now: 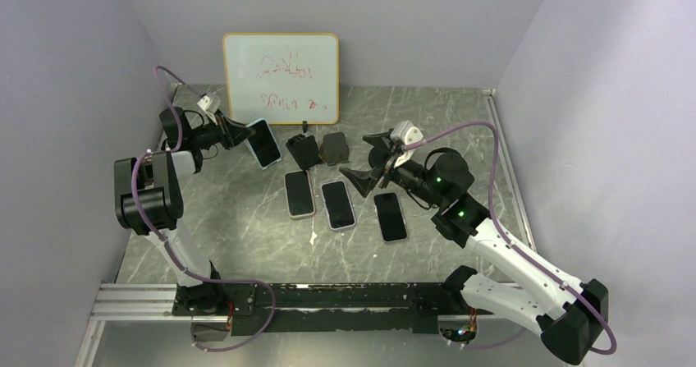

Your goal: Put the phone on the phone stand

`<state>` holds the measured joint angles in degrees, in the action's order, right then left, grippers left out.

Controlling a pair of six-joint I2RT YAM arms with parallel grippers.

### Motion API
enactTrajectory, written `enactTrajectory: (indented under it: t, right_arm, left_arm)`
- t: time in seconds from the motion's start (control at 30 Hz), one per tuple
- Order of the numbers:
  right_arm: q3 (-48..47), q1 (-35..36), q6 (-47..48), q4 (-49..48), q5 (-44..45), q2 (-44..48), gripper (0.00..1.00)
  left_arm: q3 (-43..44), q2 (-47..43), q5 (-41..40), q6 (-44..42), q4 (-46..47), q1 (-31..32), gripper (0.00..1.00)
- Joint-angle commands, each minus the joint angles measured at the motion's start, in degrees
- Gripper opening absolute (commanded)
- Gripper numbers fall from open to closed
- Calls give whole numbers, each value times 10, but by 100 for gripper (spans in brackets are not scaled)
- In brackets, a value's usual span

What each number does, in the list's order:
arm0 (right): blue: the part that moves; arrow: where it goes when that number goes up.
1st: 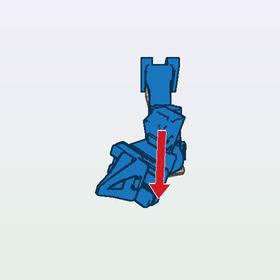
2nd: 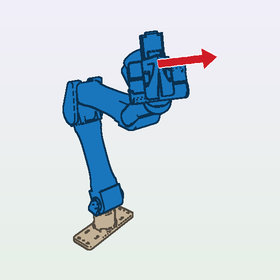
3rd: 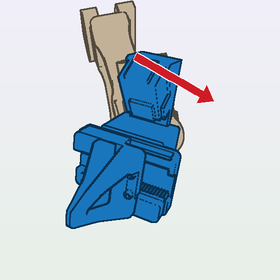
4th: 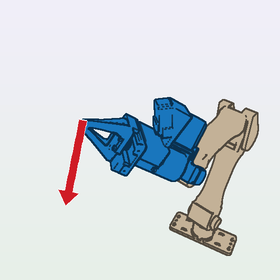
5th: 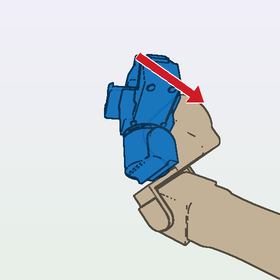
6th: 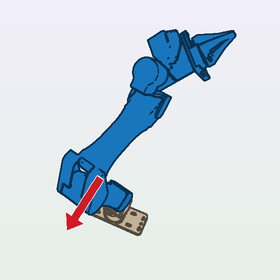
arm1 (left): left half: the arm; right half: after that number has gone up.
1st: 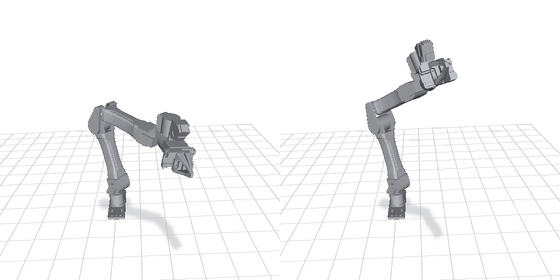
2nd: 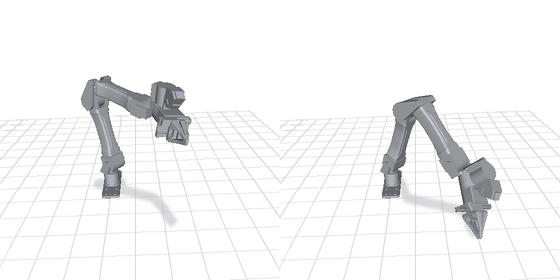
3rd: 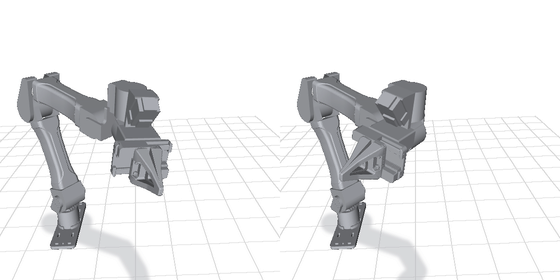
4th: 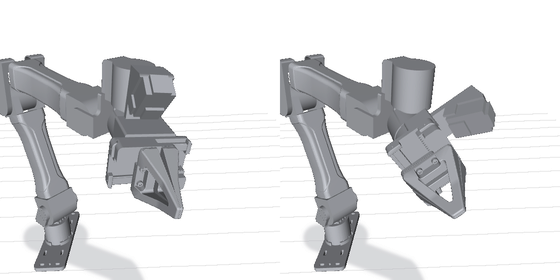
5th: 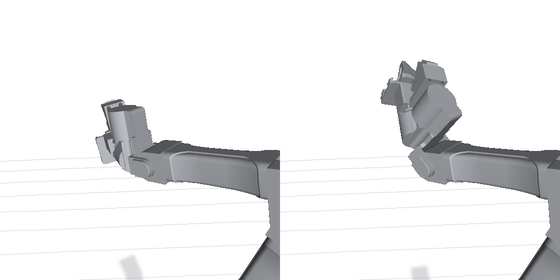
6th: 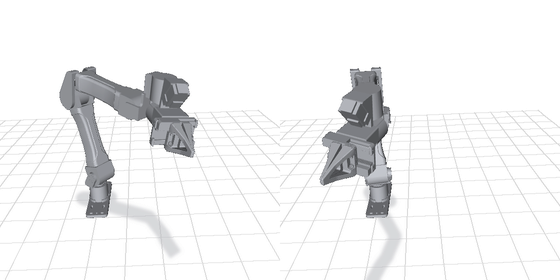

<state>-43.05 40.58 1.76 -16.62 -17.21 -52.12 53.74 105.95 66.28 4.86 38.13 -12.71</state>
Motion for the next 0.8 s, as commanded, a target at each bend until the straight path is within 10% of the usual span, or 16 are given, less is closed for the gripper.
enactTrajectory:
  t: [0.0, 0.77]
  right_arm:
    - [-9, 2, 6, -3, -5, 4, 100]
    - [-4, 2, 8, -3, -5, 4, 100]
  left_arm:
    - [-5, -8, 0, -12, 58, -19, 5]
    - [43, 26, -21, -186, -163, -26, 5]
